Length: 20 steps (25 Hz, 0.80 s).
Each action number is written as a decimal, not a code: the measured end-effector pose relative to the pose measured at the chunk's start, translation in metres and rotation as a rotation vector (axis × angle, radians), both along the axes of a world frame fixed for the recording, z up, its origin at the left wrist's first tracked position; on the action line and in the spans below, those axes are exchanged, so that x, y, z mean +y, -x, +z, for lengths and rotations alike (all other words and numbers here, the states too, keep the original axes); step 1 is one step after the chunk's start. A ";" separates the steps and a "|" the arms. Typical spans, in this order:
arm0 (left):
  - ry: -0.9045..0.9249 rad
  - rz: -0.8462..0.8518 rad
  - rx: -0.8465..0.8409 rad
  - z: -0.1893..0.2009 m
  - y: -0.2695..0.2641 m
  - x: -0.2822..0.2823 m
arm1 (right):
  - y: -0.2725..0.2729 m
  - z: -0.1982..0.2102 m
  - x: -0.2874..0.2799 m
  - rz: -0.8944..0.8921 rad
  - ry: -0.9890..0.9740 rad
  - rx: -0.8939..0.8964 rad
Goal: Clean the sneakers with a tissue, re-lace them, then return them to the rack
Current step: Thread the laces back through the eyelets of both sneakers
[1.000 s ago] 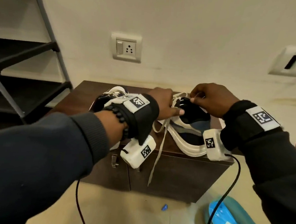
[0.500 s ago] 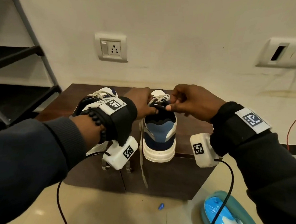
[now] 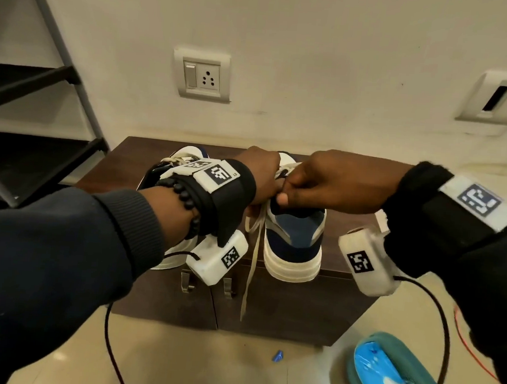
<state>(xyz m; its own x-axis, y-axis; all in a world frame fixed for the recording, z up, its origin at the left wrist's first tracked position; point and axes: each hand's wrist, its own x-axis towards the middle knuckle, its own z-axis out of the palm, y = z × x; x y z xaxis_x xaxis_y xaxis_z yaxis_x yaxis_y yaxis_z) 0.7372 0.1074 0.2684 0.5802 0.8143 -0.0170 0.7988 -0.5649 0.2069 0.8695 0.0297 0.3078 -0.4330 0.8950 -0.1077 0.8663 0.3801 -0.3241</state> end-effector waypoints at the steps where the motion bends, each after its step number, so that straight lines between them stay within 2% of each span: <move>1: 0.006 -0.017 0.011 -0.002 0.000 0.001 | 0.004 0.001 0.002 0.016 0.053 -0.029; 4: -0.010 -0.010 -0.021 -0.006 0.000 0.002 | 0.006 -0.001 0.008 0.008 0.187 -0.063; 7: -0.026 -0.021 -0.079 -0.007 0.002 0.001 | 0.009 -0.010 0.005 0.008 0.339 -0.239; 11: -0.020 -0.037 -0.085 -0.010 0.001 0.003 | 0.021 -0.026 0.008 -0.002 0.361 -0.338; 20: -0.010 -0.056 -0.151 -0.008 0.003 0.000 | 0.026 -0.011 0.024 -0.041 0.597 -0.462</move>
